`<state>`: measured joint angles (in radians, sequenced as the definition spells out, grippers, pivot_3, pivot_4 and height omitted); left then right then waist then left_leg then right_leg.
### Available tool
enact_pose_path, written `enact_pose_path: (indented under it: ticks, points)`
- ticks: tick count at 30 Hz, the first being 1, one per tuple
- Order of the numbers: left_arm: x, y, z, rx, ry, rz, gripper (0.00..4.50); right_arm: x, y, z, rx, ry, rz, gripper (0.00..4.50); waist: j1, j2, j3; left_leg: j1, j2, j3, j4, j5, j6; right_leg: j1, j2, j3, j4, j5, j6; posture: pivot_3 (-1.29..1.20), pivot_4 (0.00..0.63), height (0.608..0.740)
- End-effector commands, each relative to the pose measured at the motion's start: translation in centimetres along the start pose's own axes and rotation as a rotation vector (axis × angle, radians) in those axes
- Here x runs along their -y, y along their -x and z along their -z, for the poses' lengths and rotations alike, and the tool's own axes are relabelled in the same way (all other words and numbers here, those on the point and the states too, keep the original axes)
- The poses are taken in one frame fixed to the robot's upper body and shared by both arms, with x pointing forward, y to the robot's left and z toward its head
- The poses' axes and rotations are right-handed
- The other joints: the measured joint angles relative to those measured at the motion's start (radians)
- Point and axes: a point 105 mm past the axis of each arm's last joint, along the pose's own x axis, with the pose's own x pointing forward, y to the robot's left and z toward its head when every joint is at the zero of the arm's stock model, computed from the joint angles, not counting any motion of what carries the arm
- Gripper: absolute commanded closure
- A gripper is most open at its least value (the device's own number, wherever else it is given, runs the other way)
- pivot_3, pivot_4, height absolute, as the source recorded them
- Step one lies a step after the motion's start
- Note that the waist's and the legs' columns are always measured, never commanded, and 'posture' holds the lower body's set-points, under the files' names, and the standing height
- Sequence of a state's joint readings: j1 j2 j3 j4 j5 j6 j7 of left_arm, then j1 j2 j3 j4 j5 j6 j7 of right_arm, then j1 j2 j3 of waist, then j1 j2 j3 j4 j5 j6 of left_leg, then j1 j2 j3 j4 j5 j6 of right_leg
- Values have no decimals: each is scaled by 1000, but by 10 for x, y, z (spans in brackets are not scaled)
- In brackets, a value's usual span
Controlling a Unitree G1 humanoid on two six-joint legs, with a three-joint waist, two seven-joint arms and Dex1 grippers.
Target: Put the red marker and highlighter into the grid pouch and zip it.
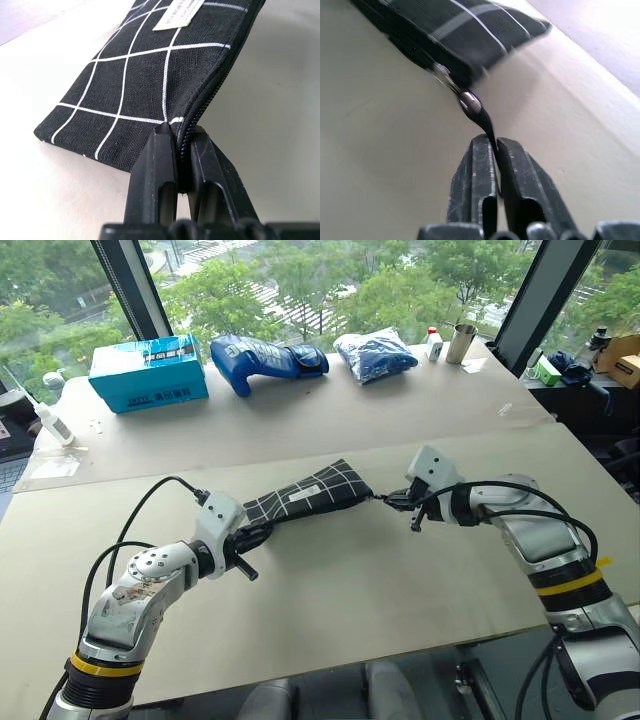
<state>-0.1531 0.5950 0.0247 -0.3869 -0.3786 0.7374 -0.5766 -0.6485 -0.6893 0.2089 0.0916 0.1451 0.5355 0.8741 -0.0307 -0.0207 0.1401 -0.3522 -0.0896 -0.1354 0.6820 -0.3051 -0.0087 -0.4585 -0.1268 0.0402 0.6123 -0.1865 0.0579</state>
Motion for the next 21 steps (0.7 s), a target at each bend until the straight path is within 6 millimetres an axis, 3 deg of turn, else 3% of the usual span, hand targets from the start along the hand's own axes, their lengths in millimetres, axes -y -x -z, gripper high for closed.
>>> enact_pose_path:
  ticks: [1, 4, 8, 12, 16, 21]
  points:
    - [-5, 4, -11, 44, -43, -16, 4500, 5, 10, -32, 132, -47, -9, 2604, 5, 0, 0, 0, 0, 0, 0, 0, 0, 0, 0, 0, 0, 0, 0, 0, 150, 740]
    - [-1, 1, -13, 55, -74, 20, 4500, 0, 25, -28, 149, -151, -98, 1639, 13, 0, 0, 0, 0, 0, 0, 0, 0, 0, 0, 0, -1, 0, 0, 0, 150, 740]
    - [4, -2, -9, 29, -154, 89, 4500, 5, 54, -27, 202, -192, -135, 1639, 25, 0, 0, 0, 0, 0, 0, -1, 1, 1, -1, -1, -1, 0, 0, 0, 150, 740]
    - [1, -5, -3, -1, -275, 142, 4500, -2, 82, -32, 268, -202, -197, 1639, 31, 0, 0, 0, -1, 0, 0, -1, 2, 1, -1, -1, -2, 0, 1, 0, 150, 740]
    - [4, -22, -6, 28, -393, 209, 4500, -25, 107, -10, 184, -143, -237, 1639, 43, 0, 0, 0, -1, 1, 0, -2, 3, 2, -1, -3, -2, 0, 1, 0, 150, 740]
    - [27, -48, -21, 113, -450, 295, 4500, -23, 118, 5, 144, -163, -153, 1639, 42, 0, 0, -1, -1, 2, 3, -2, 4, 2, -3, -2, -2, 1, 2, 0, 150, 740]
